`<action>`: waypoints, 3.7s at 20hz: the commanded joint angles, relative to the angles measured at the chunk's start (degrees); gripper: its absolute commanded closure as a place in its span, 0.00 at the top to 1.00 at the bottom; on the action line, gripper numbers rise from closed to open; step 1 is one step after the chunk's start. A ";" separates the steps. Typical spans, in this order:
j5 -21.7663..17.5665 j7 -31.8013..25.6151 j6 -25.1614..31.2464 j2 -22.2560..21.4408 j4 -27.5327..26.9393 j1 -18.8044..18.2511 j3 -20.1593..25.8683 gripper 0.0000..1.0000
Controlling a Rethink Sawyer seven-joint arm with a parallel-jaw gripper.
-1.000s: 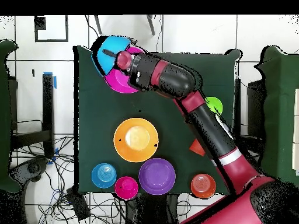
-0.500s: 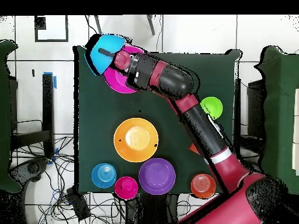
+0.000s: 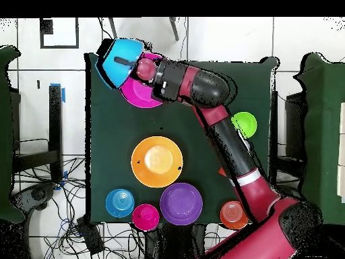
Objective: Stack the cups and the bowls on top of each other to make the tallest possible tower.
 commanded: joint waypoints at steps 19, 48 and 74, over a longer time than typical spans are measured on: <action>0.20 -31.13 23.37 -0.95 -24.13 5.50 -4.21 1.00; -0.58 -28.77 15.35 0.36 -17.98 4.25 -2.68 1.00; -43.79 -6.71 -25.34 -22.97 -8.11 7.46 -23.03 1.00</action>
